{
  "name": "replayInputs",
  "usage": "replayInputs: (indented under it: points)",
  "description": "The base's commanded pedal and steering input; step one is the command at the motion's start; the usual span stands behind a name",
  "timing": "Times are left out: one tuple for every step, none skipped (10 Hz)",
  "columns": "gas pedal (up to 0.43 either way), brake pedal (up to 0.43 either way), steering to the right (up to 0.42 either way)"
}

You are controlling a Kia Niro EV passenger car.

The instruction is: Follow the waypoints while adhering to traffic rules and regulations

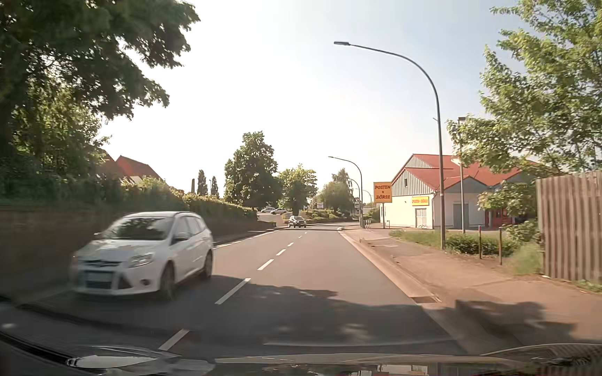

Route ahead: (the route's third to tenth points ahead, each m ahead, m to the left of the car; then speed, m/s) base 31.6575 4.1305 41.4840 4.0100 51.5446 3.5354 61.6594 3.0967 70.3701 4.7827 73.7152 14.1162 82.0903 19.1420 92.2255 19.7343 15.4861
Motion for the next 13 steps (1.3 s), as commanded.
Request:
replayInputs:
  points:
    - [0.0,0.0,-0.002]
    - [0.0,0.0,-0.002]
    - [0.0,0.0,-0.002]
    - [0.0,0.0,-0.002]
    - [0.0,0.0,-0.002]
    - [0.0,0.0,-0.002]
    - [0.0,0.0,-0.002]
    - [0.0,0.0,-0.002]
    - [0.0,0.006,-0.002]
    - [0.0,0.012,-0.002]
    - [0.0,0.03,-0.002]
    - [0.0,0.055,-0.002]
    - [0.0,0.079,-0.002]
